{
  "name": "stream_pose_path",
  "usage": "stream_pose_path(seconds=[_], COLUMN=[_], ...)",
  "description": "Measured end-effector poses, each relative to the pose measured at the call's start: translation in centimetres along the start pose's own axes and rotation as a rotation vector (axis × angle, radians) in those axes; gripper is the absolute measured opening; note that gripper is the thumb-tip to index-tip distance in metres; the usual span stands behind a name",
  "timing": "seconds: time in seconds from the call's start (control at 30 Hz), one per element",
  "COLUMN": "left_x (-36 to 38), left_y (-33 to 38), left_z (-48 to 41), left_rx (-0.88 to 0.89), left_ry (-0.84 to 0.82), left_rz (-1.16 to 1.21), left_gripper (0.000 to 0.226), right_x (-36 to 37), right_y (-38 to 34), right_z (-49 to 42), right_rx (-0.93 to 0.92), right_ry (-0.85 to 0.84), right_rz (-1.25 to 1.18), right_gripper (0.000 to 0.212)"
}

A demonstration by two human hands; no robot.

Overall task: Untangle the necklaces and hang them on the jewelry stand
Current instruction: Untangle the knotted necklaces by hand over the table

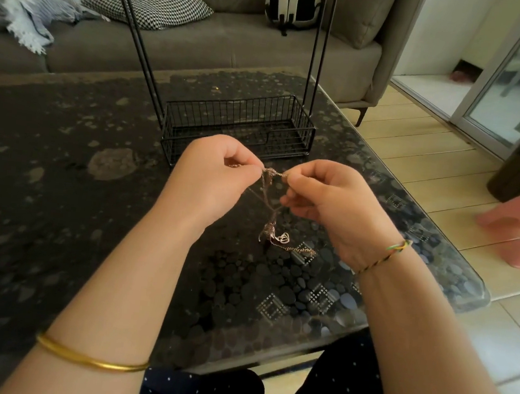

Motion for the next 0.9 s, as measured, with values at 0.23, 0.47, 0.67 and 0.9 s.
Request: stream_pose_path(seconds=[0.23,0.47,0.67,0.9], left_x=[0.3,0.3,0.5,0.5], left_y=[0.0,0.1,0.5,0.6], left_z=[-0.3,0.0,0.0,0.1], left_rx=[-0.091,-0.119,-0.076,-0.048], left_ry=[-0.104,-0.139,-0.167,-0.166], left_rz=[0.39,0.381,0.343,0.37], left_gripper=[0.012,0.013,0.011,0.012], right_x=[0.2,-0.2,-0.4,0.0], right_y=[-0.2,0.0,0.3,0.8], right_z=[-0.1,-0.1,-0.2,-0.5], right_rx=[-0.024,-0.039,-0.058,0.01], right_ry=[-0.08,-0.03,0.084,0.058], right_rz=[-0.368,-0.282,-0.12,0.027], right_gripper=[0.009,0.013,0.013,0.009])
Point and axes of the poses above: each hand's wrist, its own z-axis away from the middle knuckle, its own x-axis out of the palm, y = z × x, the point moved 2 cm from there along -z, towards the middle knuckle, and after that the axes turned 15 degrees about -y, right-handed, at the moved point
